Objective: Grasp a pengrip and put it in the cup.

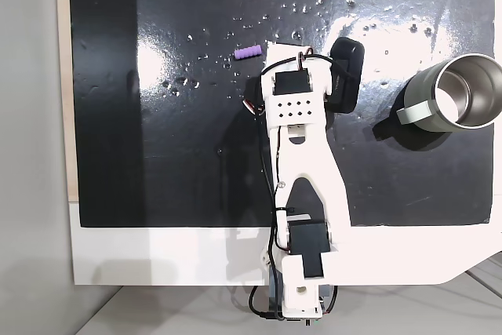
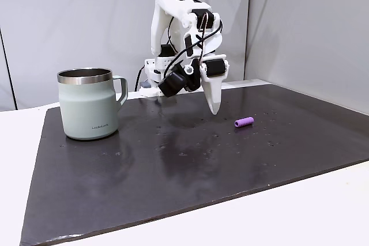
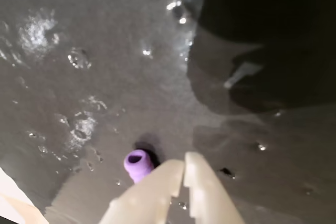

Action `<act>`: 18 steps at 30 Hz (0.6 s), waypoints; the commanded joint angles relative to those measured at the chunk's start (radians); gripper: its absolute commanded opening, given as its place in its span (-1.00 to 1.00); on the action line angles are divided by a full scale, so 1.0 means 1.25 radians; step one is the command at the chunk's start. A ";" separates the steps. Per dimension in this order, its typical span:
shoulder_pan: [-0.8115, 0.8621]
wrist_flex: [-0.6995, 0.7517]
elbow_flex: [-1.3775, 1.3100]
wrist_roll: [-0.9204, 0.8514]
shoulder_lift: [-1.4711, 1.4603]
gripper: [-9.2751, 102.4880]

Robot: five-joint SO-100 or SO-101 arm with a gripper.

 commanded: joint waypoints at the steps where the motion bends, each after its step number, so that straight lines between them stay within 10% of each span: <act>1: -0.020 -0.017 -0.069 -0.013 -0.012 -0.84; 18: -0.098 0.083 -0.254 -0.018 -0.119 -0.68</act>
